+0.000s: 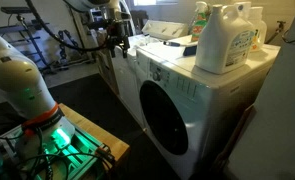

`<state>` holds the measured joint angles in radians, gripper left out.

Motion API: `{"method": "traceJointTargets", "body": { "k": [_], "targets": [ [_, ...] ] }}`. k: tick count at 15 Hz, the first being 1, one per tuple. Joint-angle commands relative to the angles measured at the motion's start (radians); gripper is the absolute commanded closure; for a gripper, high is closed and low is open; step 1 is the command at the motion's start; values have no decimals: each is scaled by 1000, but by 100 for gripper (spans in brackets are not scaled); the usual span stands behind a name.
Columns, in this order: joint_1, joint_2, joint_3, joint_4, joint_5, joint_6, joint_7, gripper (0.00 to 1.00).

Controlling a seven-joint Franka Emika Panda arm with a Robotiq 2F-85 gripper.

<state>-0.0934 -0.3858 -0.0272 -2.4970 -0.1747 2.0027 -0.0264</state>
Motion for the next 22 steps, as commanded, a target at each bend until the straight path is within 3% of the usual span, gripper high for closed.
{"method": "traceJointTargets", "body": {
  "k": [1, 22],
  "targets": [
    [9, 1, -8, 1, -3, -2, 3, 0],
    [9, 1, -8, 1, -3, -2, 3, 0]
  ]
}}
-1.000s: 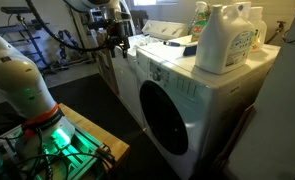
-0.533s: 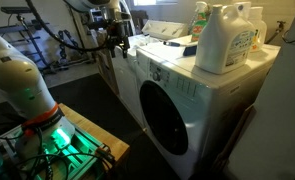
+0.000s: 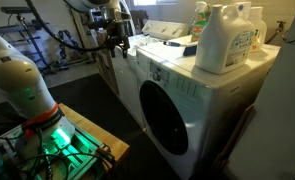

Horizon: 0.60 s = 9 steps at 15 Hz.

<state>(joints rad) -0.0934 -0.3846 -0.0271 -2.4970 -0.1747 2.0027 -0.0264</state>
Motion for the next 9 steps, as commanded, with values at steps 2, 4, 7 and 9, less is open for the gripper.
{"method": "traceJointTargets", "body": {
  "k": [2, 4, 7, 9],
  "targets": [
    [9, 0, -8, 1, -3, -2, 3, 0],
    [9, 0, -8, 1, -3, -2, 3, 0],
    [-38, 16, -33, 67, -24, -37, 51, 0],
    [-61, 14, -60, 110, -21, -51, 51, 0]
  ]
}}
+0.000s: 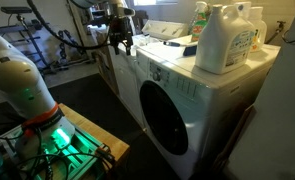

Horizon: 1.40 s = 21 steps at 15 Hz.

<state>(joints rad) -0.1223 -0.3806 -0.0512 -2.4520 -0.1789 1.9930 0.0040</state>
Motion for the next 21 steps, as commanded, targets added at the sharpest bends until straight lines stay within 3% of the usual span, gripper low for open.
{"method": "traceJointTargets", "body": {
  "k": [1, 5, 11, 12, 18, 21],
  "targets": [
    [-47, 11, -51, 96, -12, -55, 25, 0],
    [-108, 11, -99, 218, -16, -80, 69, 0],
    [-203, 18, -162, 374, -78, 16, 157, 0],
    [-177, 5, -153, 342, -50, -15, 125, 0],
    [-196, 13, -167, 377, -61, 3, 135, 0],
    [-205, 86, -222, 467, -6, 48, 110, 0]
  ]
}}
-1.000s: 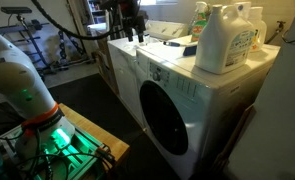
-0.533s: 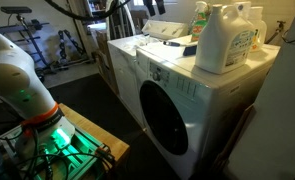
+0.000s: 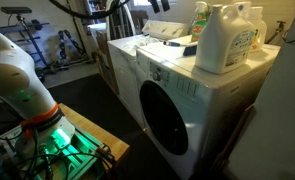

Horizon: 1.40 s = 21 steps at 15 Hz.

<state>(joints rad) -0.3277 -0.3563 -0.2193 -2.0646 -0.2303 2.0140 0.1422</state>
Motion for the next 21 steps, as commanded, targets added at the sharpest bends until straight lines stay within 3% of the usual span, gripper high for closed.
{"method": "traceJointTargets", "body": {
  "k": [1, 6, 9, 21],
  "targets": [
    [4, 80, -79, 109, 75, 42, -62, 0],
    [5, 193, -181, 261, 257, 46, -182, 0],
    [-5, 267, -208, 330, 345, 86, -226, 0],
    [-80, 480, -193, 495, 473, 164, -232, 0]
  ]
}}
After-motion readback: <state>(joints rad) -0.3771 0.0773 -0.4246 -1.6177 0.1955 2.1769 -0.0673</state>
